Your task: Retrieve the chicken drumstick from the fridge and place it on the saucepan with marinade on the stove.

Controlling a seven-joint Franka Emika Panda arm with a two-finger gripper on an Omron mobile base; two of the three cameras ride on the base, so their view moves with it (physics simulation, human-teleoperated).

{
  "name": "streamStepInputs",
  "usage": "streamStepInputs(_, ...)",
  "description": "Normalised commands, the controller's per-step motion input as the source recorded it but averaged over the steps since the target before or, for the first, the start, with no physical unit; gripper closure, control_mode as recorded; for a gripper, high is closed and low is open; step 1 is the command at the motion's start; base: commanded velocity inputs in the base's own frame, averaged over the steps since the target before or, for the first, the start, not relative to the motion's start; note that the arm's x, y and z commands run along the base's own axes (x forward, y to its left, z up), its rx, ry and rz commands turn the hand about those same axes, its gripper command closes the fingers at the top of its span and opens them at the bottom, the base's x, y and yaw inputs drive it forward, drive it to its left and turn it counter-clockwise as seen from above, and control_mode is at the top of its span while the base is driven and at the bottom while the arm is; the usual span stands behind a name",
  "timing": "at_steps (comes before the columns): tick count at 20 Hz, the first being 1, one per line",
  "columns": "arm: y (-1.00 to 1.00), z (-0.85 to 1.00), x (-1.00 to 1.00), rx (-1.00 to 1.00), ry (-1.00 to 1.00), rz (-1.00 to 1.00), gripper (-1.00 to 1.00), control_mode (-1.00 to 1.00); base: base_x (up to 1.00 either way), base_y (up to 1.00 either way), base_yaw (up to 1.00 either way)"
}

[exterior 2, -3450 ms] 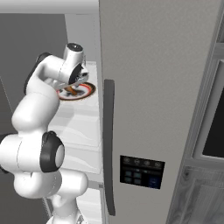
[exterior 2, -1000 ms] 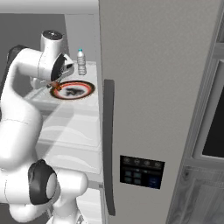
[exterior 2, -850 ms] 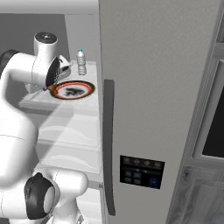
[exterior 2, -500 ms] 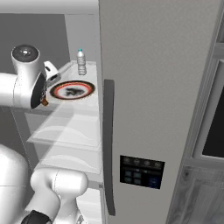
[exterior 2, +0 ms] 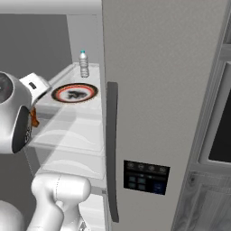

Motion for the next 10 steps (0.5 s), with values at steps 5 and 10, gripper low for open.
streamStepInputs(5, -0.53, 0.04, -0.90, 0.00, -0.18, 0.00, 1.00, -1.00, 0.00, 0.00, 0.00)
streamStepInputs(10, -0.55, 0.11, -0.80, 0.00, -0.18, 0.00, 1.00, -1.00, 0.00, 0.00, 0.00)
